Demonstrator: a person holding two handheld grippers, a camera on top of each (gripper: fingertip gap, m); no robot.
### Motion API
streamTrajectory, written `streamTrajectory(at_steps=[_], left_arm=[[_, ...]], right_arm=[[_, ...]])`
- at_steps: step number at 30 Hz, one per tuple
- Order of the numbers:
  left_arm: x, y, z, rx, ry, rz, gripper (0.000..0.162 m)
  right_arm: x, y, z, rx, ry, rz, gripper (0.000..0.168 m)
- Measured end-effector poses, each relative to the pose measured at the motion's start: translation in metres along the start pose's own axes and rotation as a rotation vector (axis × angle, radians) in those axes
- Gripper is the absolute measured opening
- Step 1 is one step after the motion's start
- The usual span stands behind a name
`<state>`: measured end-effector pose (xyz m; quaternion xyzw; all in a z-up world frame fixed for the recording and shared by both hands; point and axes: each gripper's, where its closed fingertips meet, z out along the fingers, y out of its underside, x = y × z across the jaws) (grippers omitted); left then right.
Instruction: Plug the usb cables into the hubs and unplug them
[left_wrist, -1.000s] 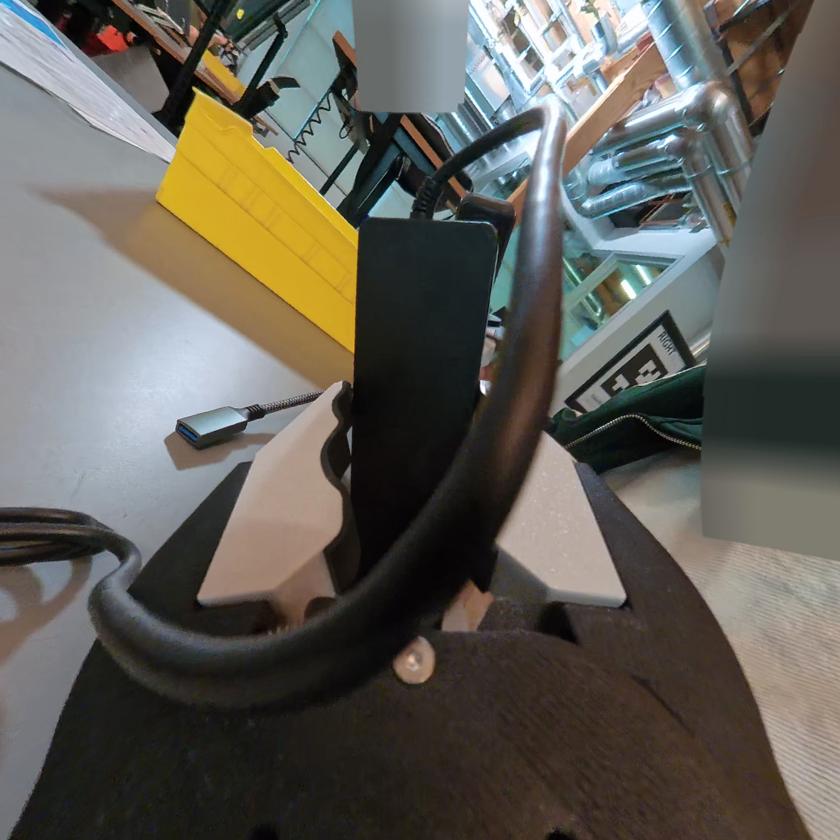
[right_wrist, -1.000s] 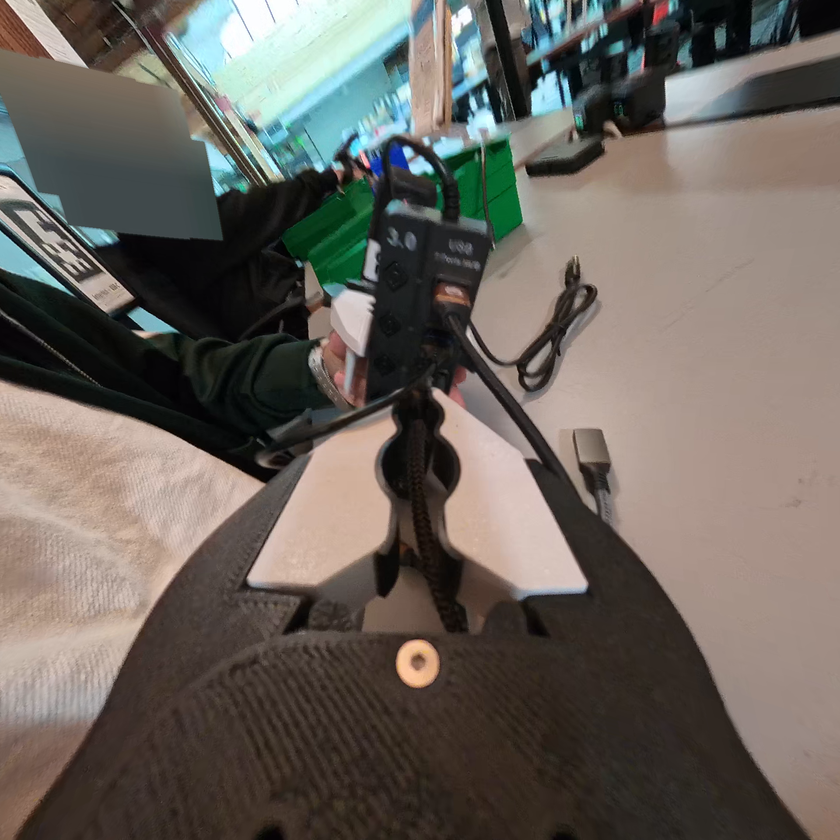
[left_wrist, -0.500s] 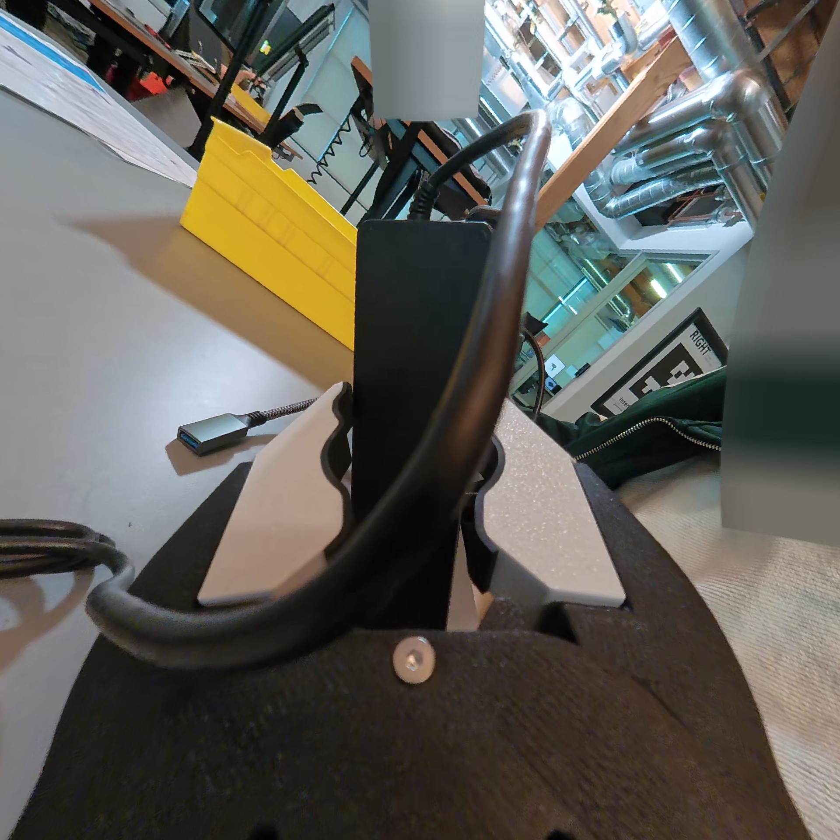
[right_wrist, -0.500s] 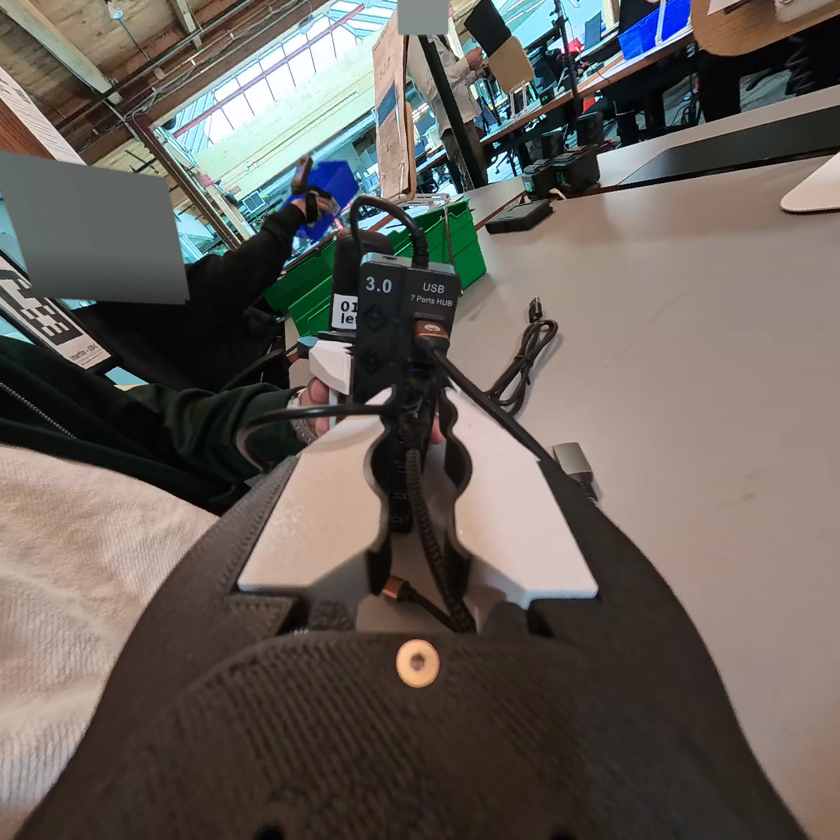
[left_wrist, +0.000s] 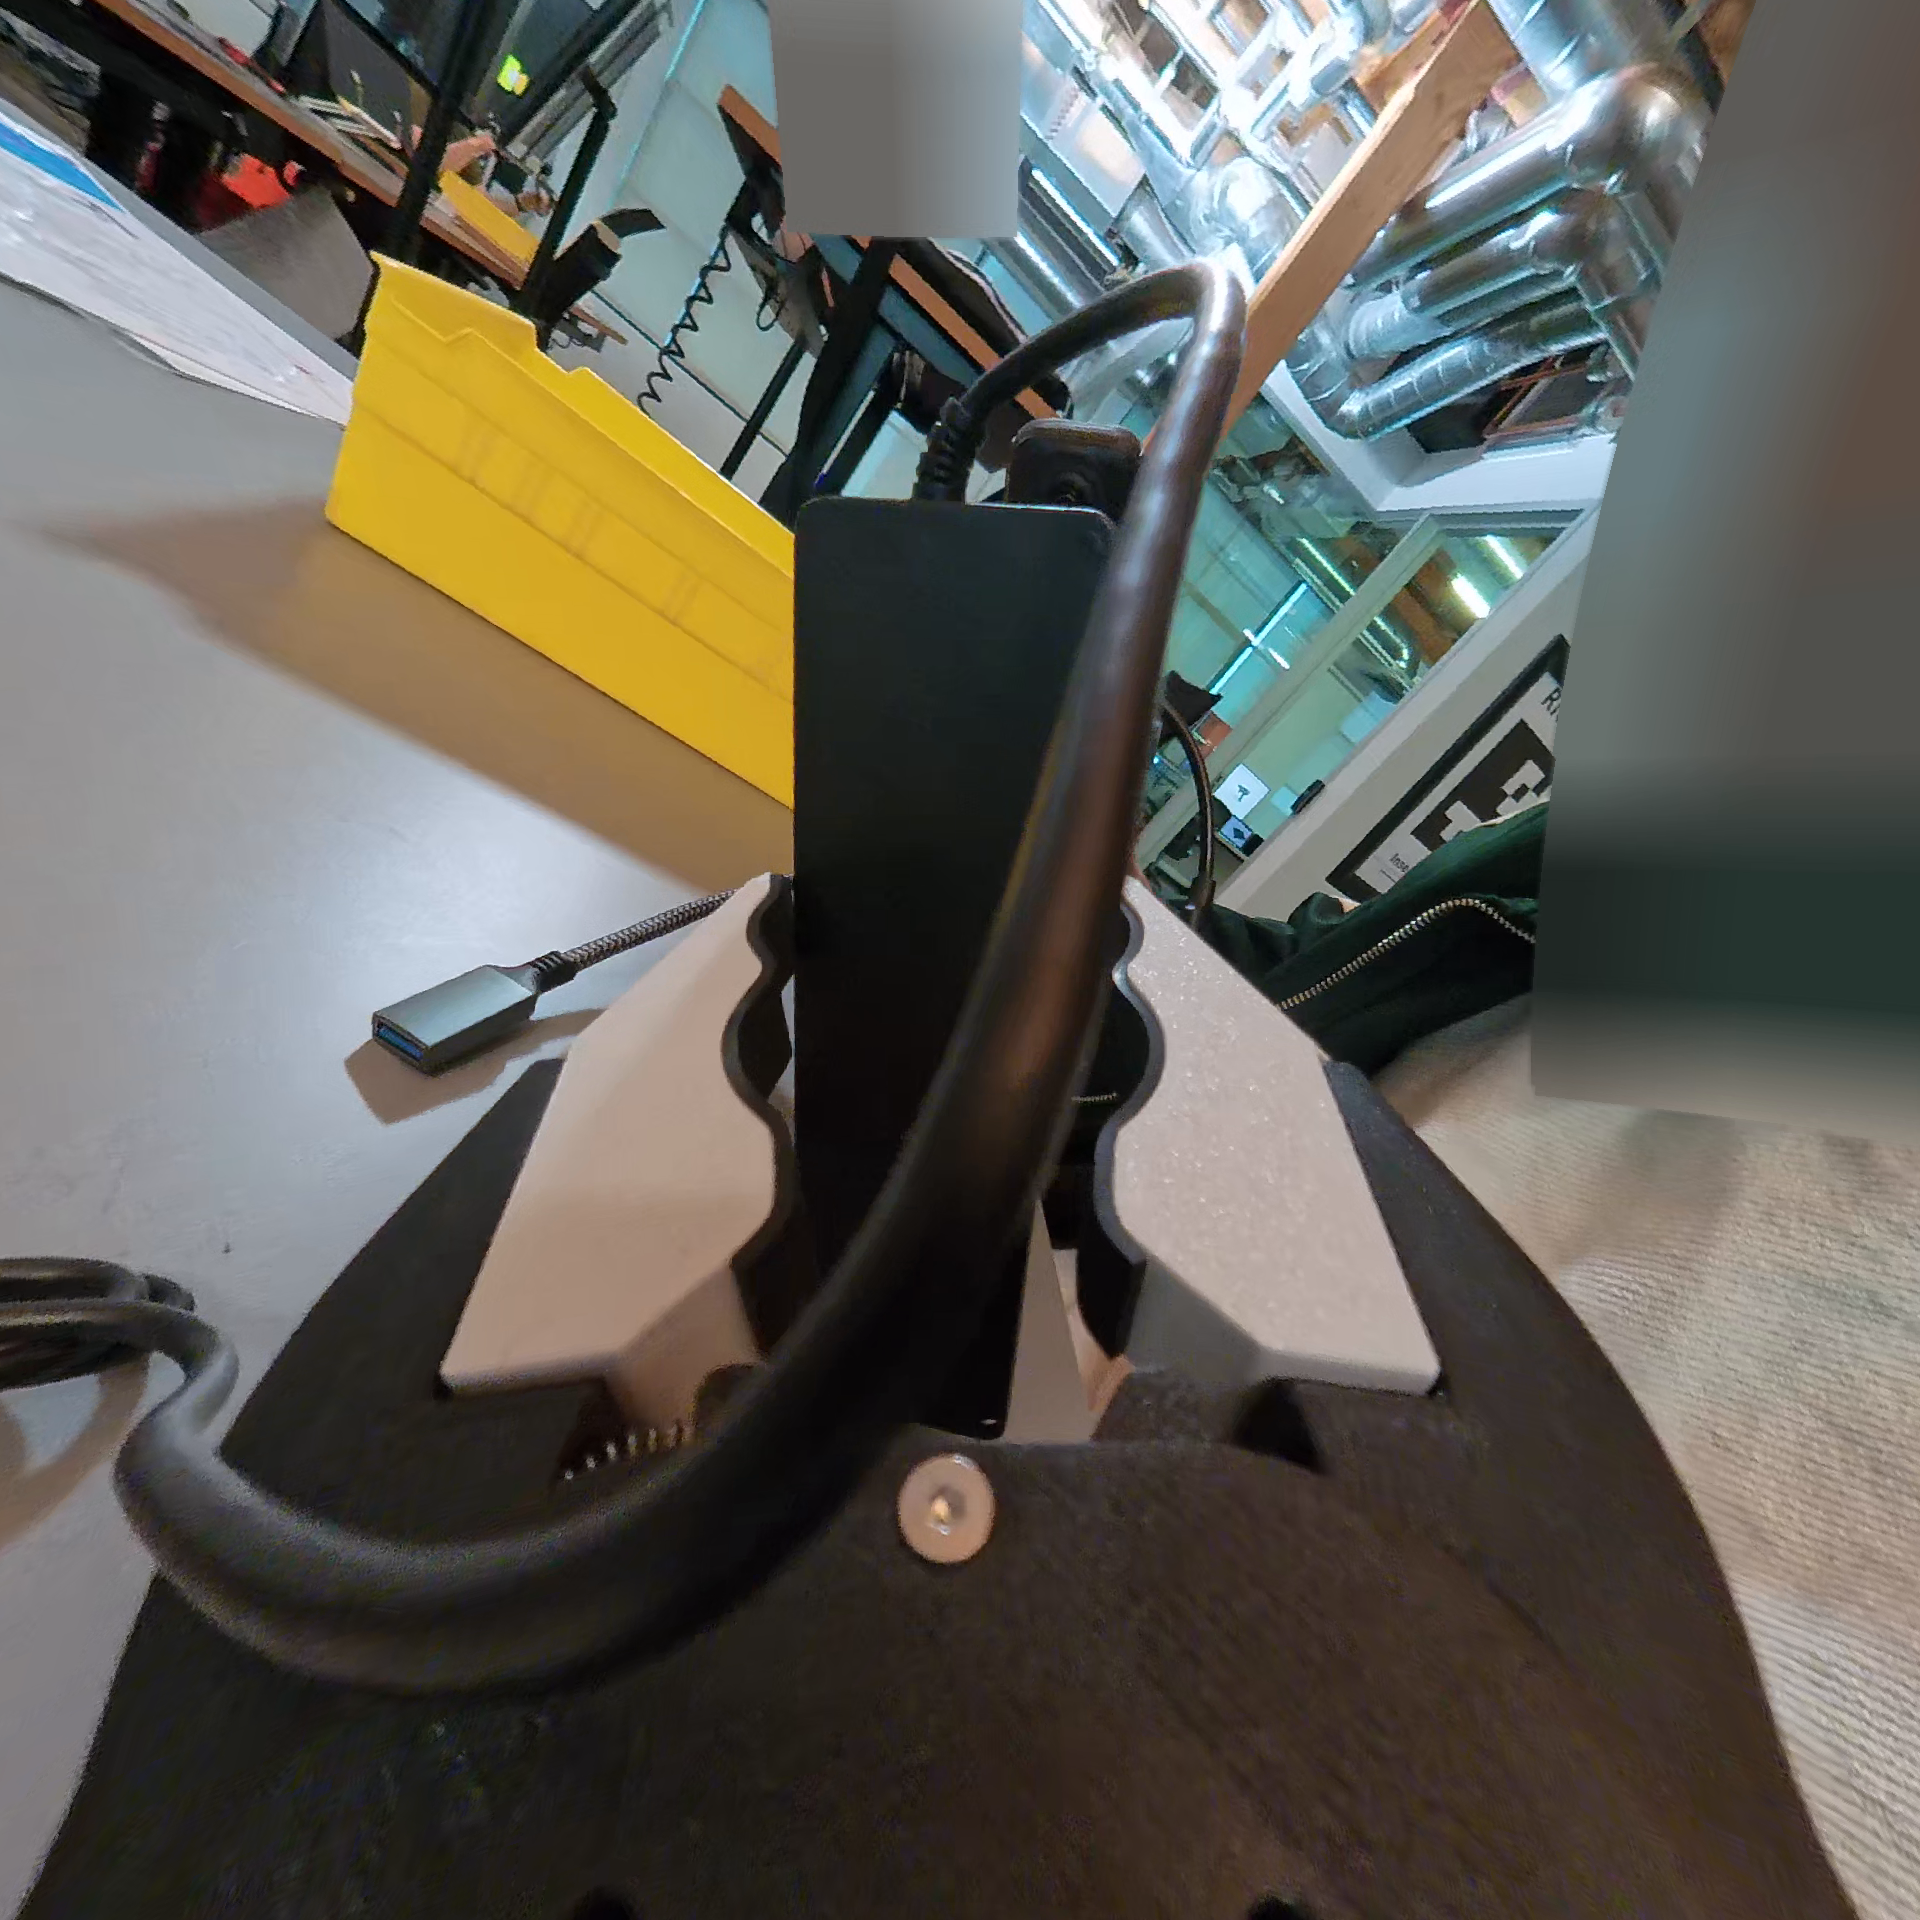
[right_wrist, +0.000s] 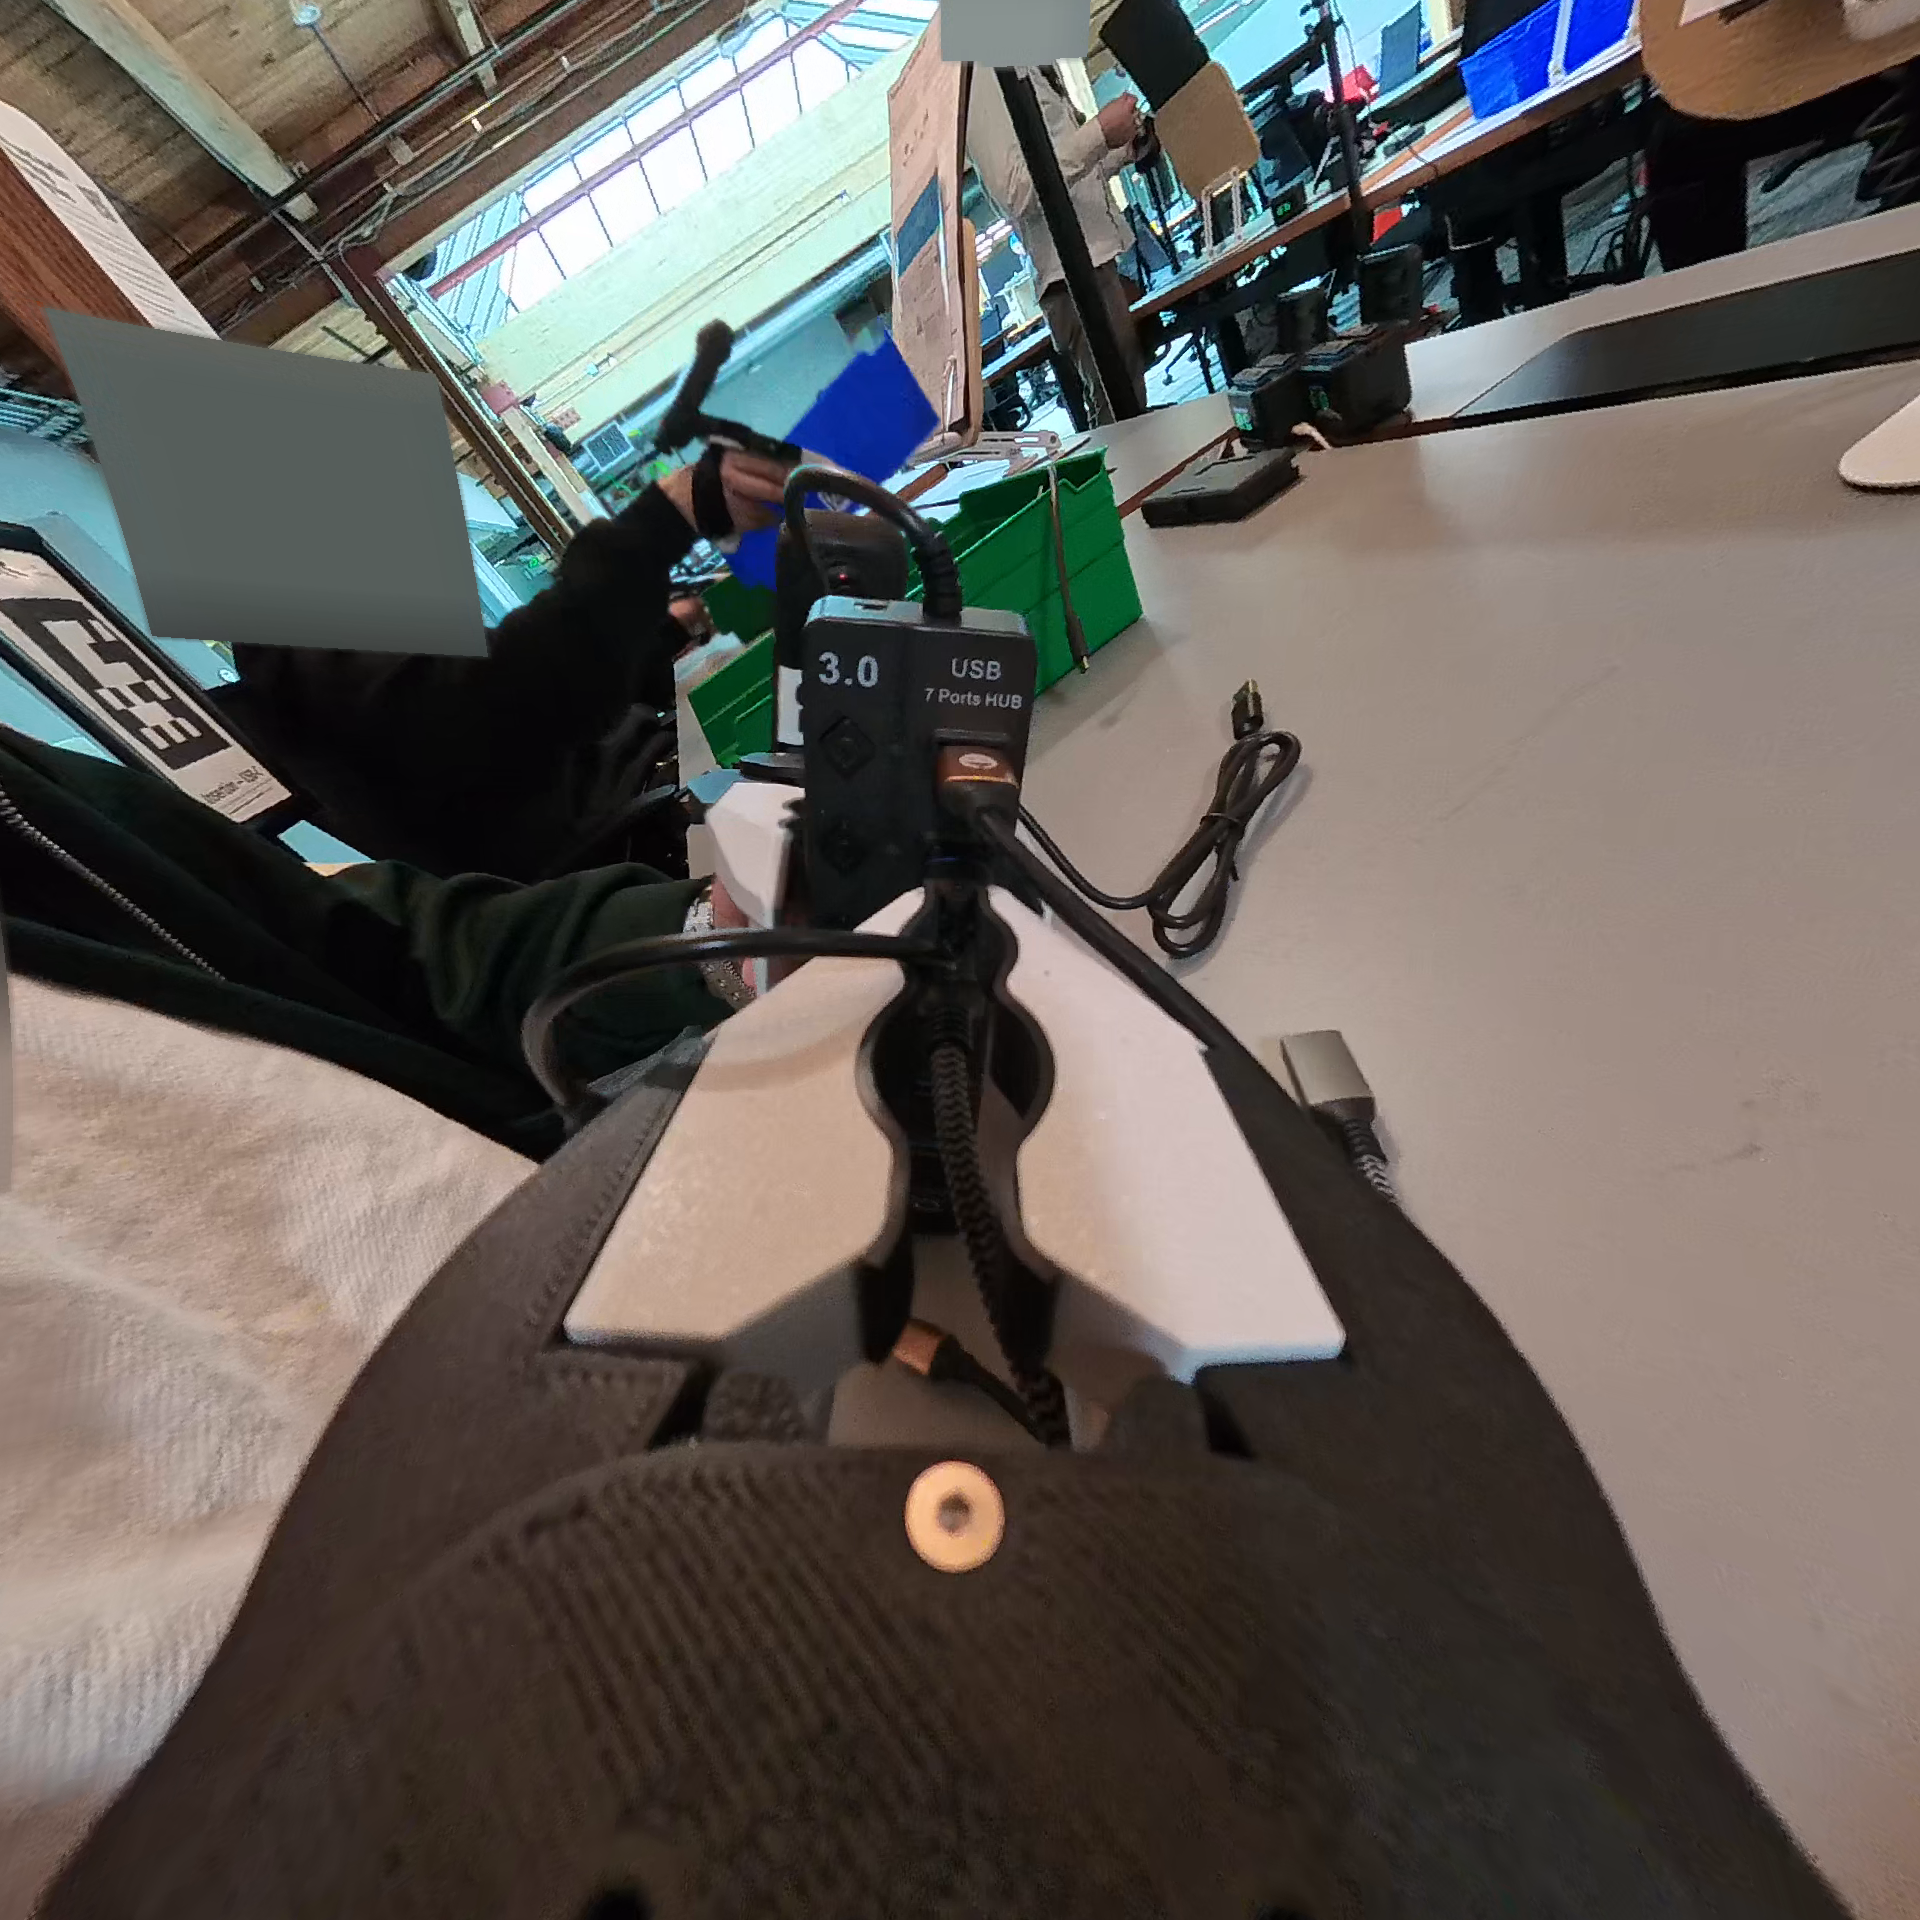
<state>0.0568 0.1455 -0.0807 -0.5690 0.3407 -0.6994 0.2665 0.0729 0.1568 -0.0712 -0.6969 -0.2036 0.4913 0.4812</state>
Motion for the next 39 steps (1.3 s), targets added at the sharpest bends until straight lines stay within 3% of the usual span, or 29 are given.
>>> streamTrajectory(at_steps=[7, 39], left_arm=[[0.001, -0.018, -0.009, 0.104, 0.028, -0.051, 0.058], [0.009, -0.011, -0.003, 0.056, 0.034, -0.027, 0.053]], right_arm=[[0.0, 0.0, -0.001, 0.002, -0.015, 0.017, 0.005], [-0.01, 0.002, 0.003, -0.017, -0.001, -0.031, 0.005]])
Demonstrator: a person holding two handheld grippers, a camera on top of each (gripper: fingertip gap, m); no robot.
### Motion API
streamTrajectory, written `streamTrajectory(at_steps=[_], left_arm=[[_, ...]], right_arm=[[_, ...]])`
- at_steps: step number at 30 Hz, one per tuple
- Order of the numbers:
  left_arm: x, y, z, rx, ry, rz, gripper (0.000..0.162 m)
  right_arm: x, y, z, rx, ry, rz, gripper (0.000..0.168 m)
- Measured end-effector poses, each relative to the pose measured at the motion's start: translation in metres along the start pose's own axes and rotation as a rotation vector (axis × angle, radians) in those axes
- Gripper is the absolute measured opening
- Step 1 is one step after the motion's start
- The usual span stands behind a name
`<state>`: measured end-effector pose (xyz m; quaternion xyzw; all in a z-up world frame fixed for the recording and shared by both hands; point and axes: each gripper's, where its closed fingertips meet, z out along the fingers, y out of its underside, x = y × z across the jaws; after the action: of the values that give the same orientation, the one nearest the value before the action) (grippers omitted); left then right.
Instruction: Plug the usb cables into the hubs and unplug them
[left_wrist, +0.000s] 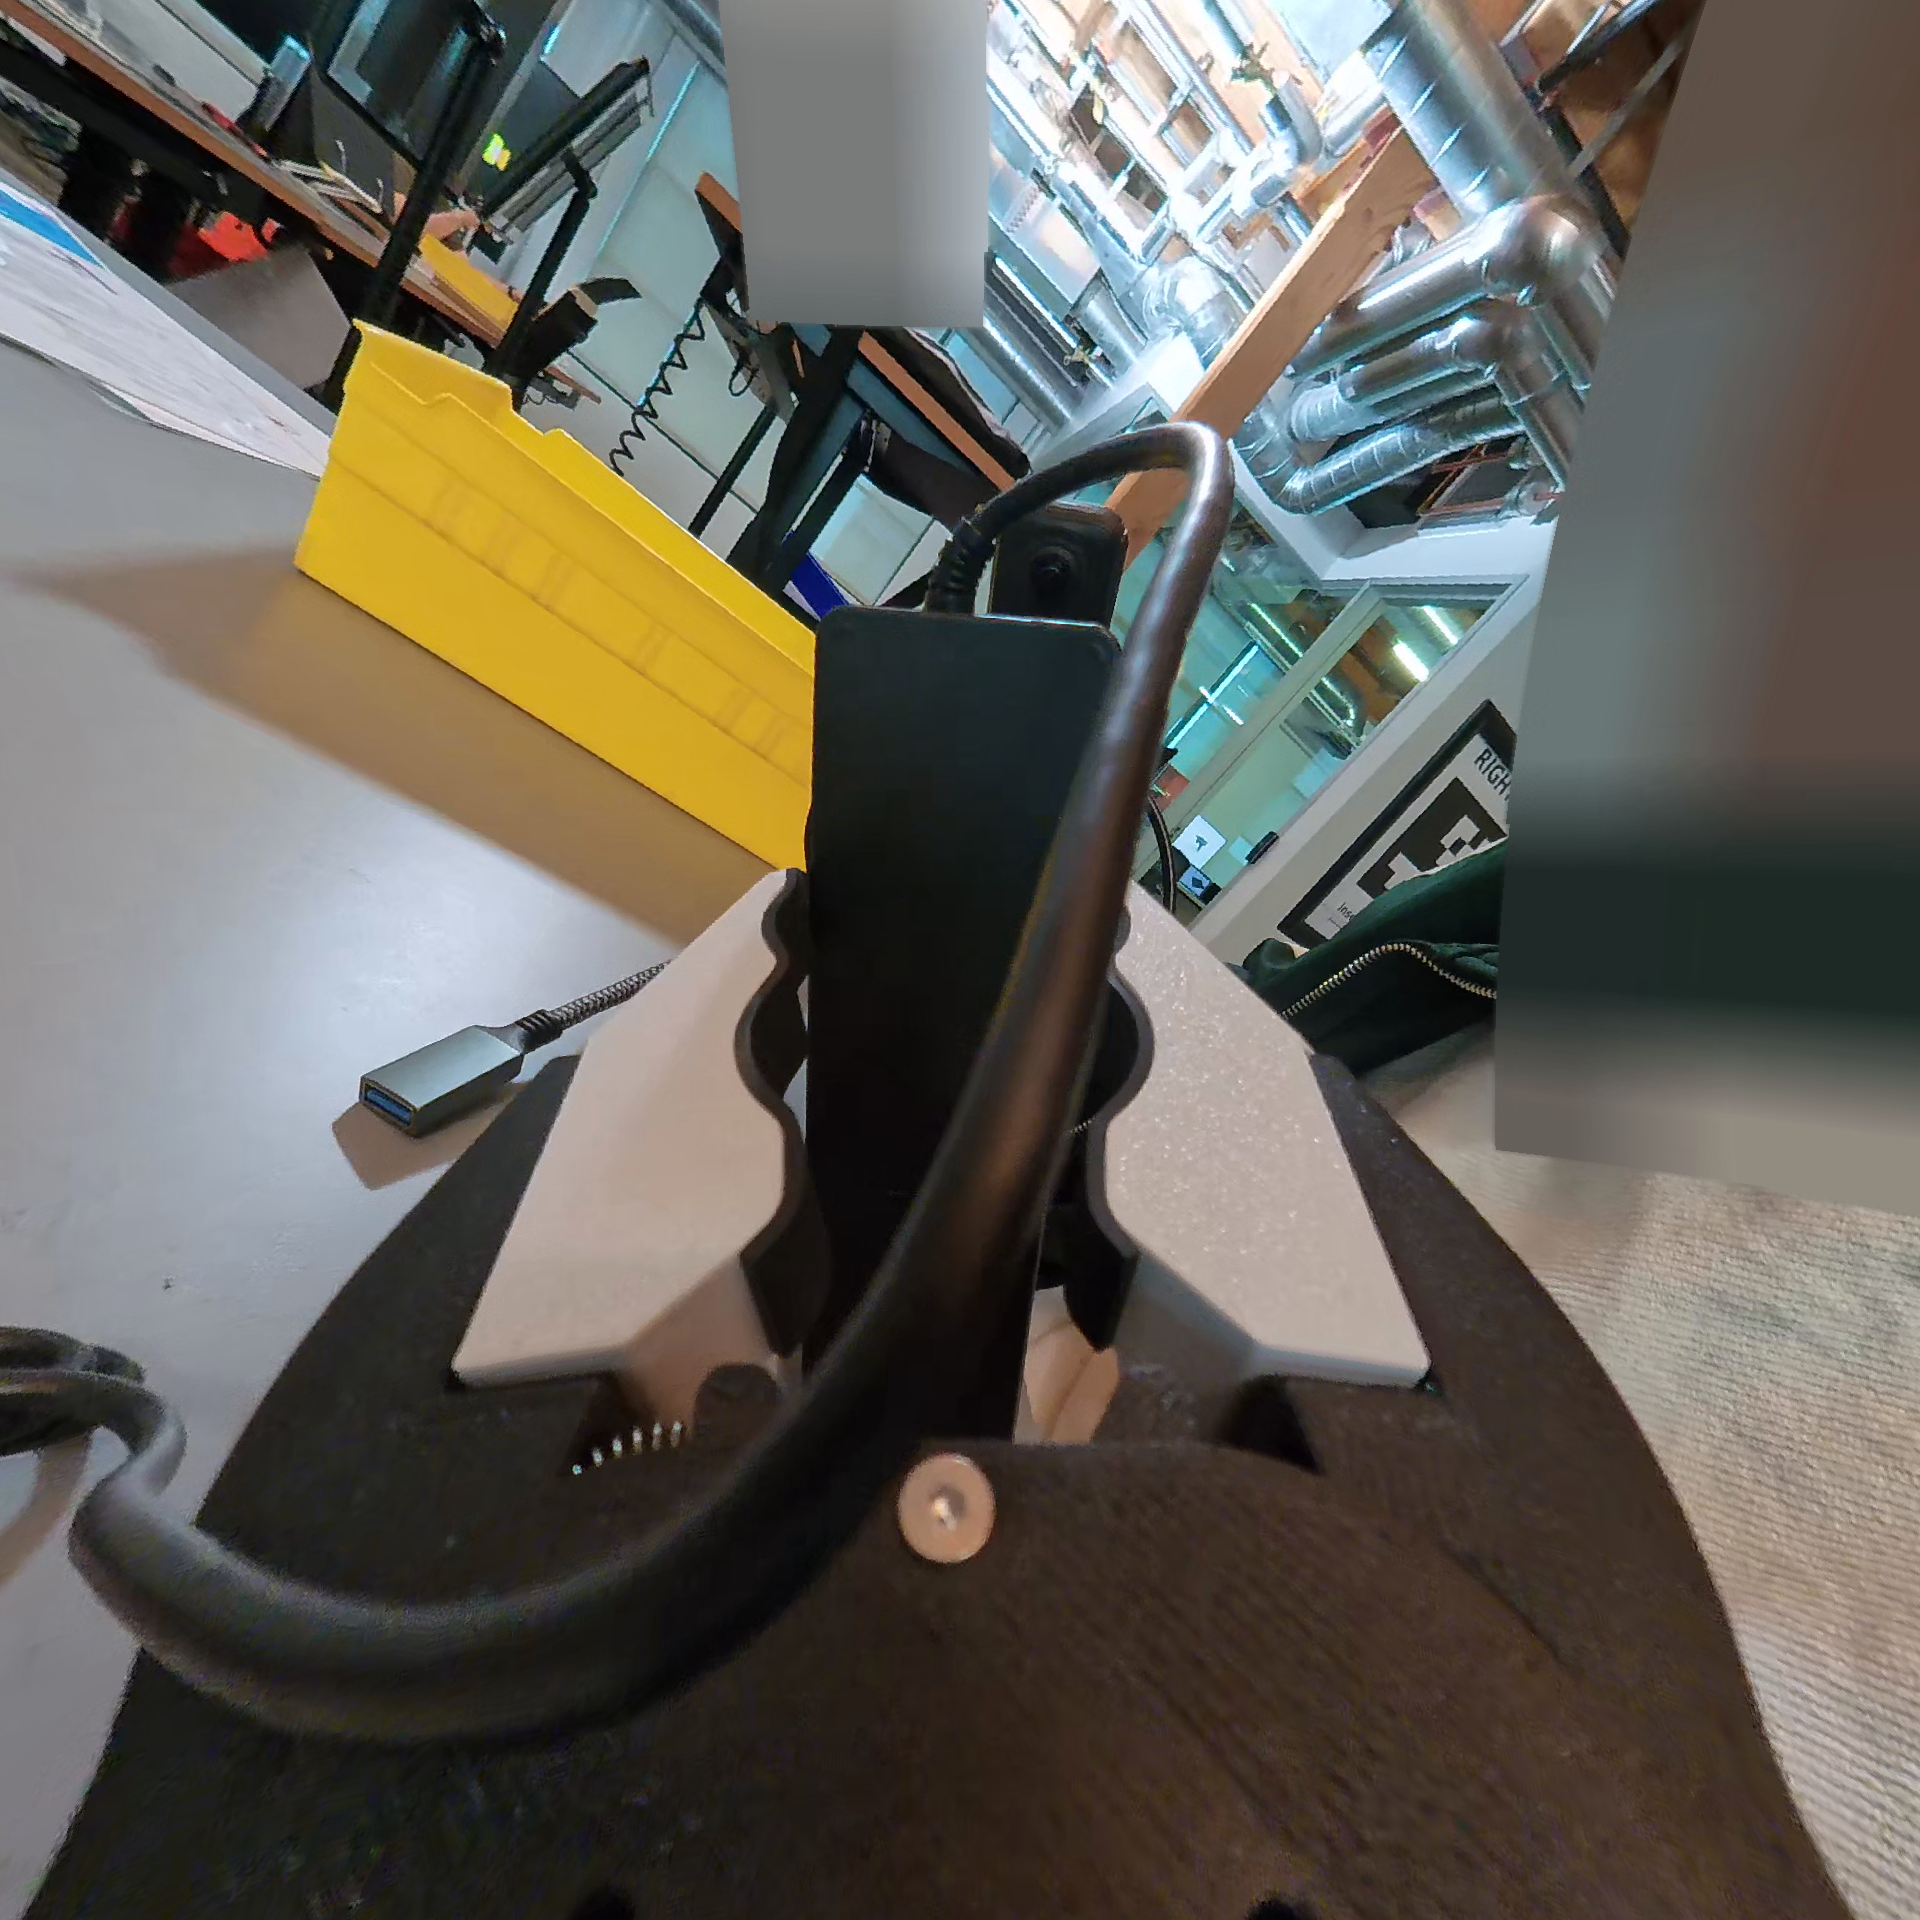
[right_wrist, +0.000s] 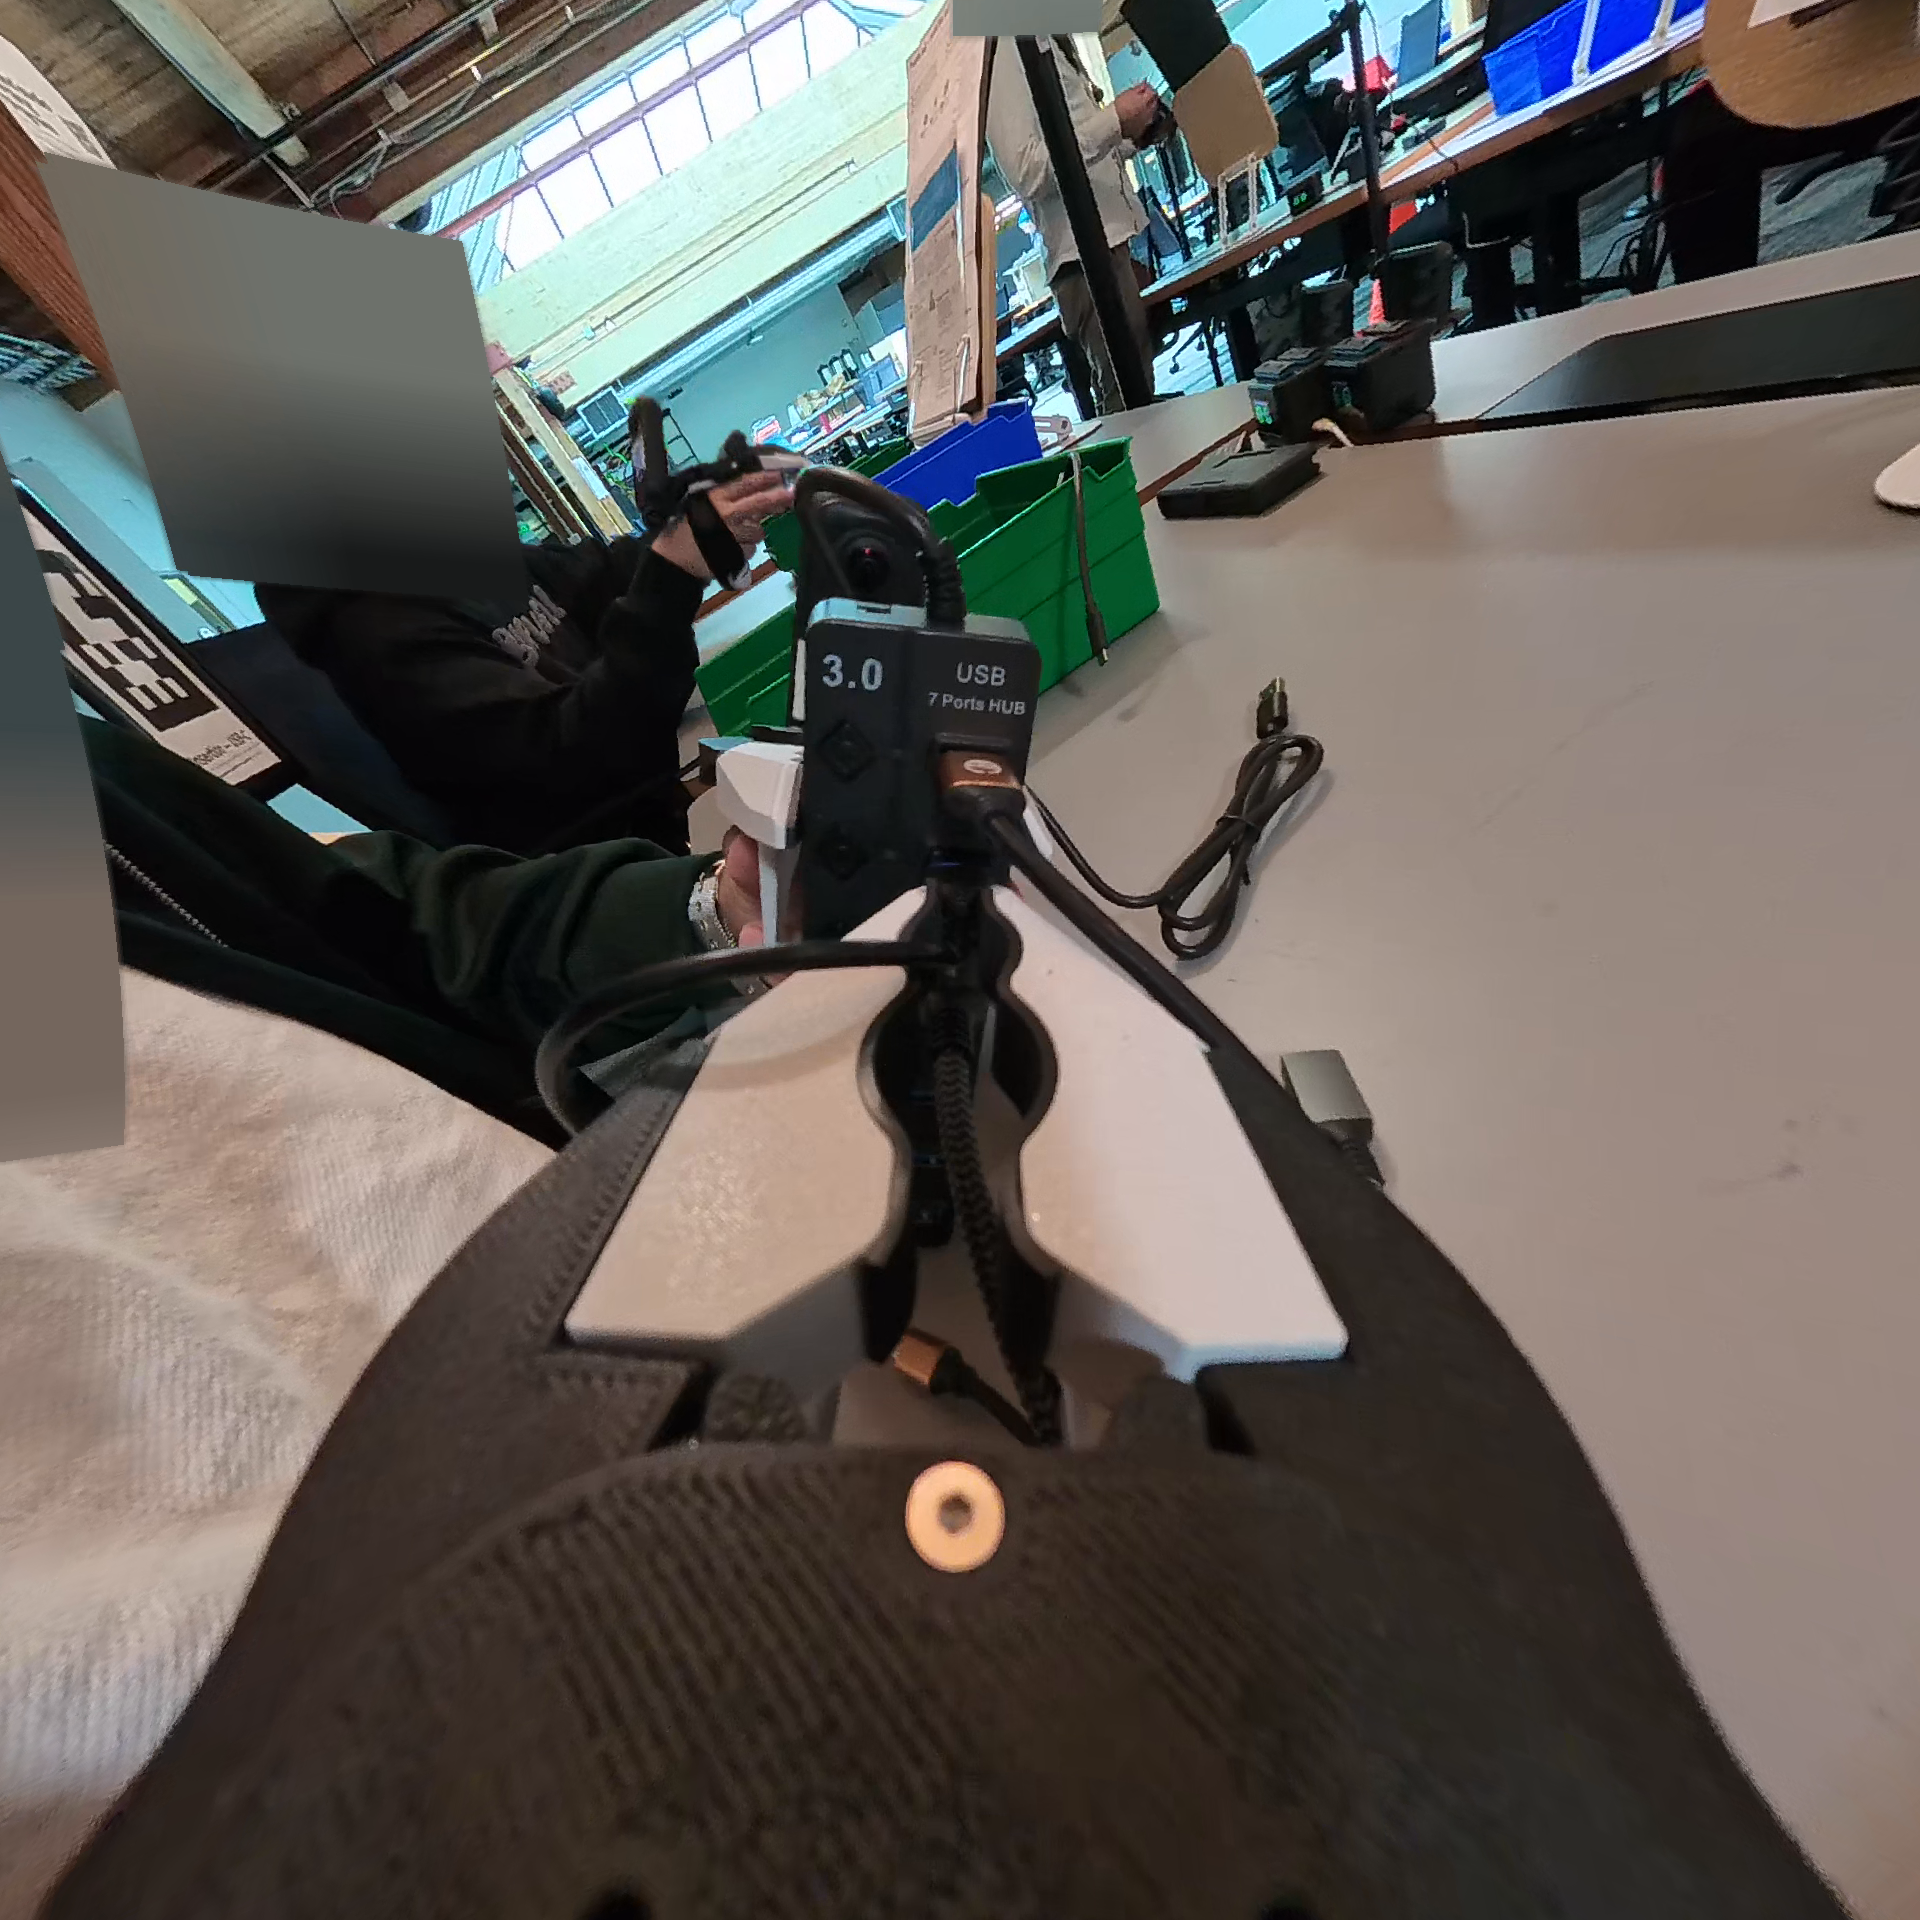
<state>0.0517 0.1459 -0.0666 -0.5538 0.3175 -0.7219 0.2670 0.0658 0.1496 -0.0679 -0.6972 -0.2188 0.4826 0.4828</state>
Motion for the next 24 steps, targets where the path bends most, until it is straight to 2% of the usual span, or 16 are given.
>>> streamTrajectory(at_steps=[10, 14, 21, 24], left_arm=[[-0.009, -0.008, -0.003, 0.046, -0.014, -0.047, 0.052], [-0.019, -0.021, -0.014, 0.125, -0.04, -0.106, 0.052], [-0.032, -0.049, -0.039, 0.32, -0.008, -0.26, 0.052], [-0.033, -0.054, -0.043, 0.343, 0.002, -0.263, 0.052]], right_arm=[[0.006, -0.003, 0.004, 0.018, 0.011, 0.027, 0.007], [0.013, -0.017, -0.004, 0.125, 0.006, 0.071, 0.036], [0.026, -0.029, -0.017, 0.199, 0.088, 0.013, 0.05], [0.027, -0.044, -0.031, 0.282, 0.104, -0.027, 0.048]])
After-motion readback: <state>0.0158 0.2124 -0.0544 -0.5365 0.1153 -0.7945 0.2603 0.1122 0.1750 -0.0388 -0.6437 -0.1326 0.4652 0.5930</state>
